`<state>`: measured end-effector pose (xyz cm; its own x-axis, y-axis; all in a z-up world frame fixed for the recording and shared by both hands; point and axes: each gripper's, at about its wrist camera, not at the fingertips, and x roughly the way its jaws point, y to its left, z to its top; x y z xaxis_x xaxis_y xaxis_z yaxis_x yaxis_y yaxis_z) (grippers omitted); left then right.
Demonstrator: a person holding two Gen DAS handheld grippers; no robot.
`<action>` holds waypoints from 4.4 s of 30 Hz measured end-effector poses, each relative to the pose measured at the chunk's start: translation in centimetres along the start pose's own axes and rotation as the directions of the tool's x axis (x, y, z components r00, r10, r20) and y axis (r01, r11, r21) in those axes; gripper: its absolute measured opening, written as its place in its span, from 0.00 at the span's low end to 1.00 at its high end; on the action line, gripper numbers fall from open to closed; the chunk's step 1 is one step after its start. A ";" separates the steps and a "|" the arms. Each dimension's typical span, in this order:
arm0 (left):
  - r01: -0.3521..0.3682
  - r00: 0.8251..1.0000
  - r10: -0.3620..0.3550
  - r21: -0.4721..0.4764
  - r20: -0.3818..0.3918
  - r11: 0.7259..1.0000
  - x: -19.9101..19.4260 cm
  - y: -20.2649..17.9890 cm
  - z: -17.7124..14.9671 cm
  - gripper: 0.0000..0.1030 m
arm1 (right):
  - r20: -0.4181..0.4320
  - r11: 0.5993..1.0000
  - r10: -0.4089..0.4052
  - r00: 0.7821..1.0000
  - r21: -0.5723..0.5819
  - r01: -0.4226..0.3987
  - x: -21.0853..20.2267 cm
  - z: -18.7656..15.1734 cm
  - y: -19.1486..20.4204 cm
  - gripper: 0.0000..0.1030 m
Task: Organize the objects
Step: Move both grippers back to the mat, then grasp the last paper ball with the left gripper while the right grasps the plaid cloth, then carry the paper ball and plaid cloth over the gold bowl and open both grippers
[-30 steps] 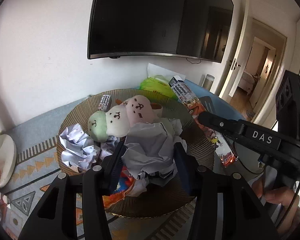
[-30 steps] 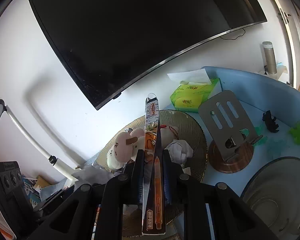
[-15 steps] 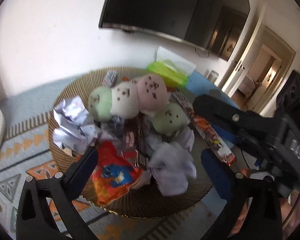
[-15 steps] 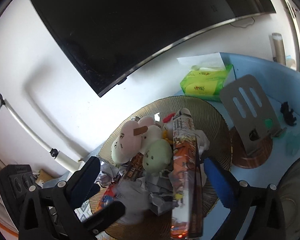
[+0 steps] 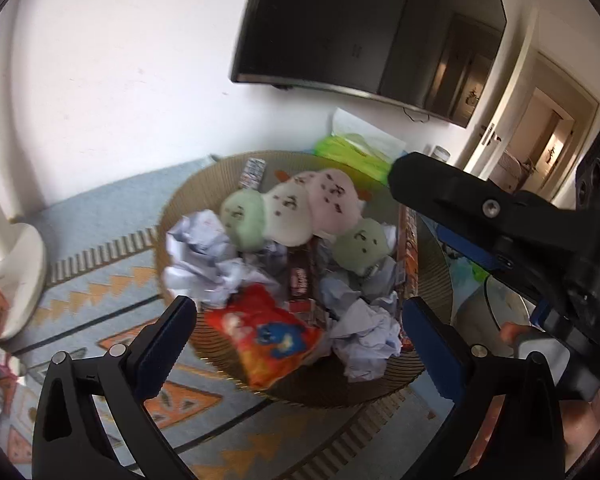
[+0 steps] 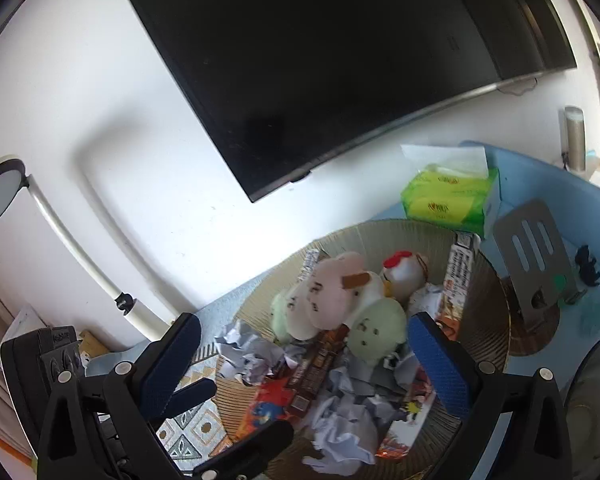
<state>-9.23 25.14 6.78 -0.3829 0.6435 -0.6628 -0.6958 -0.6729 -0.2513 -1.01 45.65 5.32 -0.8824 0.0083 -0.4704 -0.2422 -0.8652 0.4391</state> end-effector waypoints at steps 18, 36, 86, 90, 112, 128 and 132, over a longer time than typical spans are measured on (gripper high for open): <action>-0.314 0.947 0.320 -0.276 -0.022 0.909 -9.5 17.4 -4.6 1.00 | -0.162 0.957 0.175 0.971 -0.203 -0.206 4.9 -5.6 15.5 1.00; -0.618 0.784 0.590 -0.336 -0.194 0.710 -10.5 33.6 -10.4 1.00 | -0.529 0.764 -0.035 0.848 -0.561 -0.318 15.2 -23.7 27.5 1.00; -0.612 0.732 0.679 -0.384 0.057 0.692 -13.2 30.6 -3.1 0.45 | -0.515 0.719 0.205 0.832 -0.498 -0.485 18.0 -21.5 27.2 0.22; -0.642 0.717 0.691 -0.302 0.087 0.704 -13.5 26.7 -3.5 0.45 | -0.533 0.757 0.275 0.800 -0.392 -0.522 18.0 -20.0 24.9 0.22; -0.260 0.952 0.248 0.048 0.178 0.964 -2.3 -1.5 3.4 0.47 | -0.142 0.946 0.035 0.989 -0.315 -0.079 7.5 5.3 2.9 0.22; -0.174 0.980 0.161 0.113 0.118 0.978 2.1 -7.1 4.0 0.72 | -0.148 0.971 -0.146 0.978 -0.210 0.114 9.4 7.3 -6.3 0.55; -0.104 0.993 0.101 0.071 0.055 0.992 2.8 -6.4 4.0 0.99 | -0.114 0.960 -0.161 0.980 -0.247 0.129 9.1 7.3 -5.5 1.00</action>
<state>-8.28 32.68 9.35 -0.4839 0.5918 -0.6447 -0.6933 -0.7087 -0.1302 -10.61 54.10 4.21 -0.7801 0.0907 -0.6191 -0.2471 -0.9536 0.1717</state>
